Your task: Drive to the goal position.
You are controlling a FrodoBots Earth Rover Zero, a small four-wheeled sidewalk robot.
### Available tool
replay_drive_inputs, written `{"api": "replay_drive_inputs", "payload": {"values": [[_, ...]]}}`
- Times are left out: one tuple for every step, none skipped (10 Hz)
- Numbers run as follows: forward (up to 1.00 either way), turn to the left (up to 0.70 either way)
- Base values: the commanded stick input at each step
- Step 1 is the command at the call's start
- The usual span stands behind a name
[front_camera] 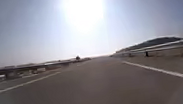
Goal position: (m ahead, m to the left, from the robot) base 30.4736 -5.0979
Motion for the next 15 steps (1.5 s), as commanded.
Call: {"api": "replay_drive_inputs", "payload": {"values": [[1.00,-0.37],[1.00,-0.37],[1.00,-0.15],[1.00,0.00],[1.00,0.00],[1.00,0.00],[1.00,0.00],[1.00,0.00],[1.00,0.00],[1.00,0.00],[1.00,0.00],[1.00,0.00],[1.00,0.00],[1.00,0.00],[1.00,0.00]]}}
